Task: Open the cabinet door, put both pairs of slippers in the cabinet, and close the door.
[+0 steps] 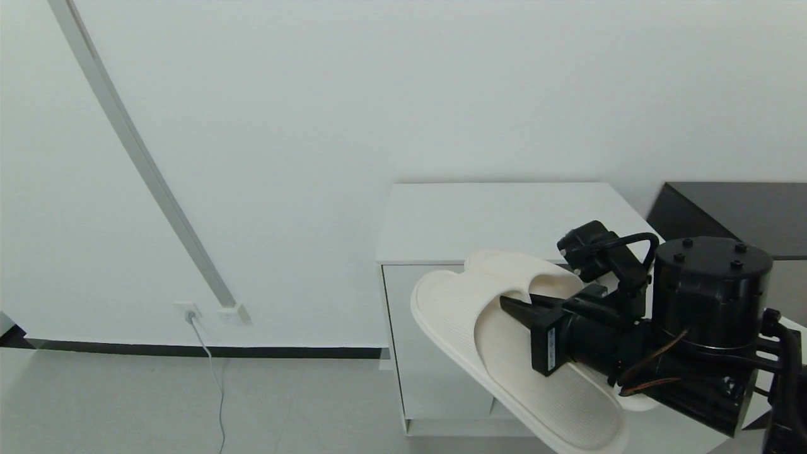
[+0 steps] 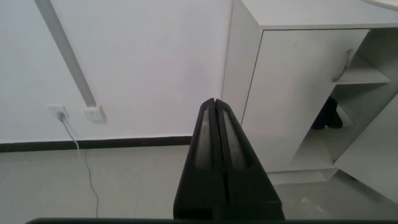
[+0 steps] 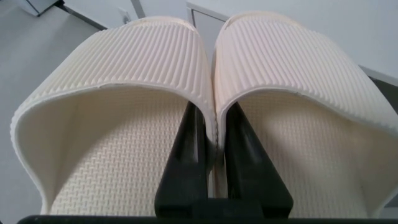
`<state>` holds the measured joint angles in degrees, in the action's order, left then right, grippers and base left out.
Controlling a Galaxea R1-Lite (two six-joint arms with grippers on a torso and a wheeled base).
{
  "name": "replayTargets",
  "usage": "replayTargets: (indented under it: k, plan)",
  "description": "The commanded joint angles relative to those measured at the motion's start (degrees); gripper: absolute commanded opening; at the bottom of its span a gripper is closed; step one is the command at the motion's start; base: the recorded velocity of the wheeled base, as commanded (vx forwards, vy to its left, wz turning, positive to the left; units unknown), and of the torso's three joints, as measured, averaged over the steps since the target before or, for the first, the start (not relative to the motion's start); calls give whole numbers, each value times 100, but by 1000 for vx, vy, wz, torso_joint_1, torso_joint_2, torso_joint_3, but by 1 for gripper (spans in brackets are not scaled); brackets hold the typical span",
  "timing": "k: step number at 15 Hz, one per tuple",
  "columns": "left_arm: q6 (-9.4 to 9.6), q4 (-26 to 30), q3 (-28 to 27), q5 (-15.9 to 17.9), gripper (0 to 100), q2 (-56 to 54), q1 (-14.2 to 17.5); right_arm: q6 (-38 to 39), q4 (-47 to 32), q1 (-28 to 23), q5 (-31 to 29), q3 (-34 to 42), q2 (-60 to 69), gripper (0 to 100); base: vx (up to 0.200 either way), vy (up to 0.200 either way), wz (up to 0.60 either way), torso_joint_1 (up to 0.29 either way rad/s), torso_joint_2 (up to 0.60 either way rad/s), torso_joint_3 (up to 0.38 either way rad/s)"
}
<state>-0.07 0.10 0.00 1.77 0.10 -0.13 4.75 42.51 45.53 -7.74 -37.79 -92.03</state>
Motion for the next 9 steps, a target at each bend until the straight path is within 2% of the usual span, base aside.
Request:
replayTargets:
  k: [1, 9]
  plan:
    - [-1, -1, 0, -1, 0, -1, -4, -1, 3, 8, 1, 0, -26, 0, 0, 0, 0, 0, 0, 0]
    - [-1, -1, 0, -1, 0, -1, -4, 8, 3, 0, 1, 9, -26, 0, 0, -200, 0, 2, 3, 3]
